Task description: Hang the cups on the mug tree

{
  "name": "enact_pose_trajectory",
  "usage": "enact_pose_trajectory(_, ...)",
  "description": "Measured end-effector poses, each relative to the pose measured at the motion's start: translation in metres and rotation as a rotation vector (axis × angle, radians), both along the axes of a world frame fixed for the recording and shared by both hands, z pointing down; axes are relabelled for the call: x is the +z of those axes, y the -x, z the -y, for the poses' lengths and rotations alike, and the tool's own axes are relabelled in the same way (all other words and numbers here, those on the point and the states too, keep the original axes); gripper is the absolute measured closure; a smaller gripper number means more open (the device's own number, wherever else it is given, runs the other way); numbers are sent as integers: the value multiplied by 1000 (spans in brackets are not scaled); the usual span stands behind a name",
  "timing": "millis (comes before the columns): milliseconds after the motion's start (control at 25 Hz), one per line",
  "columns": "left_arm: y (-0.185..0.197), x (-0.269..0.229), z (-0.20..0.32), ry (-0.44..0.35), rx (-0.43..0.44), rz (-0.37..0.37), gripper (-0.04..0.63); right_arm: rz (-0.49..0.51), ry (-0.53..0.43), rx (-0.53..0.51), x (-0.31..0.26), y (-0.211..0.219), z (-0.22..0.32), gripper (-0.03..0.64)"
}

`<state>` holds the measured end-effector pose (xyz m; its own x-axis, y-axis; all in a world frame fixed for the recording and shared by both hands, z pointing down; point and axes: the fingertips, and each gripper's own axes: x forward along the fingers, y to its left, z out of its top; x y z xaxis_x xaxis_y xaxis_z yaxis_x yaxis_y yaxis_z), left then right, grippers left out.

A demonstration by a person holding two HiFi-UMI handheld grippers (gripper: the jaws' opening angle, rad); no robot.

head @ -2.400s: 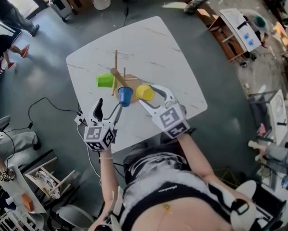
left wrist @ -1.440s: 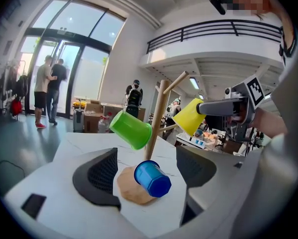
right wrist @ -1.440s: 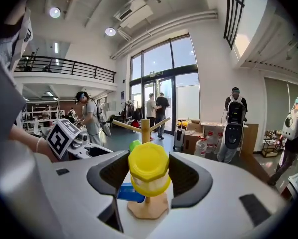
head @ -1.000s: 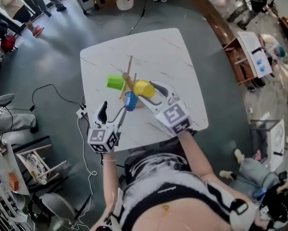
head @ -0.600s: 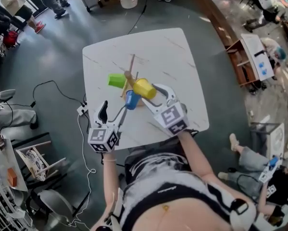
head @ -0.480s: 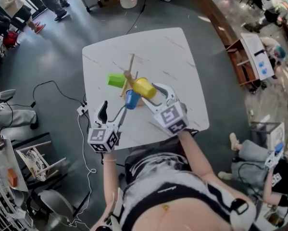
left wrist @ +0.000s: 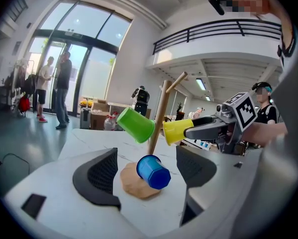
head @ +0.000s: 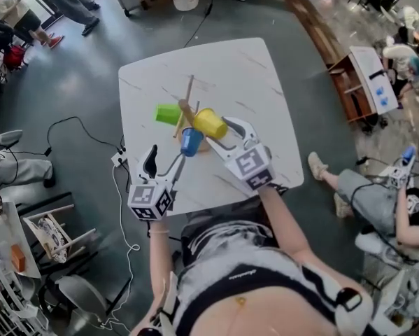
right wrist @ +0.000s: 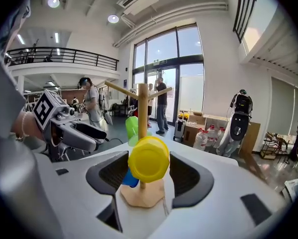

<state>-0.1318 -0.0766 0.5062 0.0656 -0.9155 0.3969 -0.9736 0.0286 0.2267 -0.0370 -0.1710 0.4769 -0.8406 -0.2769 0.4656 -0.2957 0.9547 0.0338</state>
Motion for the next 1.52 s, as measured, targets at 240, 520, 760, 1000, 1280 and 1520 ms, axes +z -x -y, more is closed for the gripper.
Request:
enact_pose_trajectory(240,-2,-4,2,-7,2,-7,215,10,-3,-14,-2,2,0,319)
enact_pose_trajectory(520,-6,-12,5,-20,15,3,215,31,-18,-1,-11,-2,2,319)
enact_pose_trajectory(760,-10,-20,11,-41,36,34,215,51,-30,7,-20,-4,1,319)
enact_pose_trajectory(1000,-13,-27,14,-56,49,33,215,73,-36,26,-28,-8,1,319)
enact_pose_trajectory(1280,-16,-33,18,-74,91,25,238,145,-46,-10,-43,-14,-4,404)
enact_pose_trajectory(1520,-19,-45,22,-107,110,37,305,164,-75,-3,-52,-29,-5,497)
